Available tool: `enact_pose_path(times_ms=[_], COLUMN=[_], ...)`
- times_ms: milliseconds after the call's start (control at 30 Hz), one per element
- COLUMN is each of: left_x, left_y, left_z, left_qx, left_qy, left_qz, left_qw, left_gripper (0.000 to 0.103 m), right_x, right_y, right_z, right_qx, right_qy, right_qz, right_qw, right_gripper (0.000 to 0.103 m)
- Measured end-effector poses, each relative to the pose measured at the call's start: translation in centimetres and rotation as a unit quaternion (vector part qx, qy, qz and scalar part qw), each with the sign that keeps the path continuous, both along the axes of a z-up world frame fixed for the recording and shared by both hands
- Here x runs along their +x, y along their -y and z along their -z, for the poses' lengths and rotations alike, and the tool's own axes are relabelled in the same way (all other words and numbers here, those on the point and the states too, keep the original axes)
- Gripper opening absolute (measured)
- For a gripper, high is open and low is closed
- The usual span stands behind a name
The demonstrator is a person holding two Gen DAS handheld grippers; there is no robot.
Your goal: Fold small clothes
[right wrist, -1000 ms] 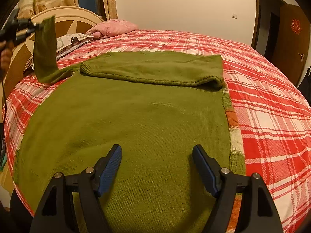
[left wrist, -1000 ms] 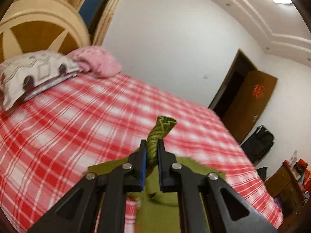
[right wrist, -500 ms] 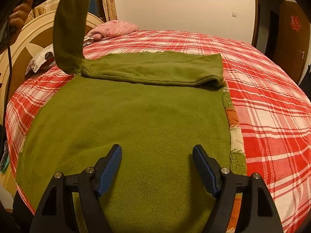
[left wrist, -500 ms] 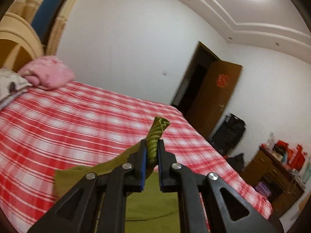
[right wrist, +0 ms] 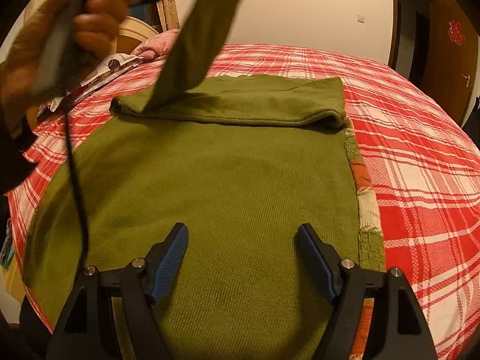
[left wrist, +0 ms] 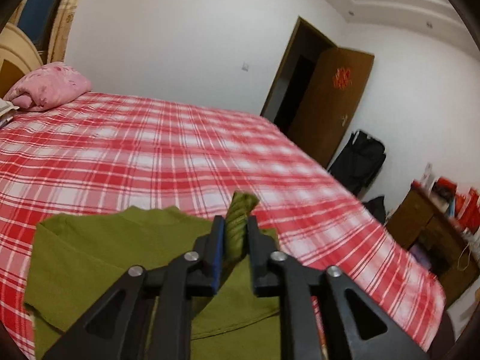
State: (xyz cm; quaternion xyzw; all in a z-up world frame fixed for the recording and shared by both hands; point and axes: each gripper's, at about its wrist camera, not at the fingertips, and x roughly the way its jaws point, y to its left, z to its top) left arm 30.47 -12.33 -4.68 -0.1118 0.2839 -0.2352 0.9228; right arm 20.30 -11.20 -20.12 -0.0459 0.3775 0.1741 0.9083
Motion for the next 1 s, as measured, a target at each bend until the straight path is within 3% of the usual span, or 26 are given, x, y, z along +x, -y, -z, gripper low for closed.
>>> enact_pose_path(times_ms=[33,100,200,300,433,633,800,900,1000], left_x=[0.0,-0.6,-2.0,-3.0,-3.0,-2.4,-1.3,-0.6,0.1], left_y=[0.5,1.0,0.7,-1.4,-6.9,-15.9,-18.3,-18.6,-18.5], left_z=[0.2,0.4,0.2,0.8,3.2,6.7,10.1,11.5,12.5], left_qx=[0.006,0.017,0.037,0.098,0.174,0.184,0.216,0.205,0.209], left_qy=[-0.003,-0.002,0.016,0.033,0.016,-0.042,-0.077,-0.098,-0.119], left_qz=[0.001,0.008,0.015,-0.009,-0.072,-0.157,-0.208,-0.204,-0.197], left_qw=[1.0000,0.9998,0.9991,0.9946,0.9820,0.9693,0.9509,0.9523,0.9506], left_gripper=[0.029,0.053,0.067,0.079,0.079,0.081,0.088,0.088,0.090], right_x=[0.0,-0.1,-0.2,-0.2,-0.2,4.6,11.6,14.1,14.9], right_y=[0.0,0.0,0.3,0.7,2.0,4.9,5.5,4.6,4.0], right_z=[0.0,0.0,-0.1,-0.7,-3.2,-5.9,-4.9,-3.1,-1.3], right_qx=[0.000,0.003,0.016,0.032,0.031,0.083,0.128,0.118,0.115], right_qy=[0.001,0.002,0.001,0.002,0.038,0.021,-0.057,-0.088,-0.114], right_qz=[-0.002,-0.005,-0.010,-0.012,0.008,0.049,0.079,0.095,0.103], right_qw=[1.000,1.000,1.000,0.999,0.999,0.995,0.987,0.985,0.981], right_gripper=[0.076,0.076,0.076,0.076,0.076,0.076,0.072,0.061,0.057])
